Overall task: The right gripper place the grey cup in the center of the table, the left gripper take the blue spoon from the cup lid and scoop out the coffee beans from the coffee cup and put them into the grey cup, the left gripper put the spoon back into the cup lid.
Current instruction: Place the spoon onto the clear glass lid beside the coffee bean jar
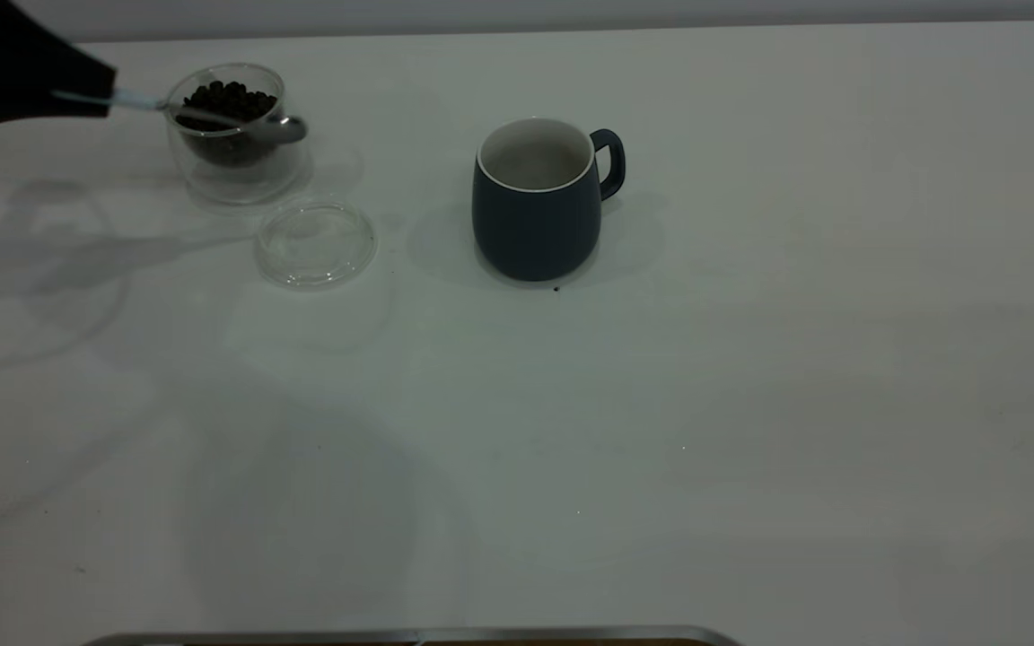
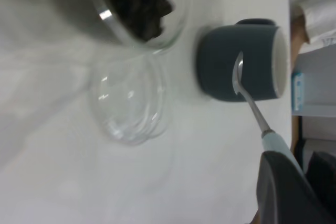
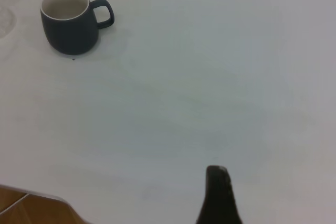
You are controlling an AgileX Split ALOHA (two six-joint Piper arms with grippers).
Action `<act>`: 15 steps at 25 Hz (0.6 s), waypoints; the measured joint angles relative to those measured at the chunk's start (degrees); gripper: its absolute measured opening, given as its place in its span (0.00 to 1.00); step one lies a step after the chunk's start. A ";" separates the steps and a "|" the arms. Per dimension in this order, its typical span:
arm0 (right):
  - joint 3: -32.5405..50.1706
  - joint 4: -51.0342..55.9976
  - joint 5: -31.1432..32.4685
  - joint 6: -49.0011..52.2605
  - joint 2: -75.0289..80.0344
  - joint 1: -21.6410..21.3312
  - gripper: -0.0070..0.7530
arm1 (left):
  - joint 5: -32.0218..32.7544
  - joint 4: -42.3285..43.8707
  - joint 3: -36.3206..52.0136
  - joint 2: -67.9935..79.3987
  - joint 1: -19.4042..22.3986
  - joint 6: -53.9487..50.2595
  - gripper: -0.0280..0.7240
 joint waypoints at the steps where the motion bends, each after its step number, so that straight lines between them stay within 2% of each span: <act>1: 0.00 0.00 0.00 0.00 0.00 0.00 0.79 | 0.00 0.85 0.00 0.00 0.50 -0.14 0.21; 15: 0.00 0.00 0.00 0.00 0.00 0.00 0.79 | 0.42 6.43 0.00 0.00 1.28 -0.86 0.21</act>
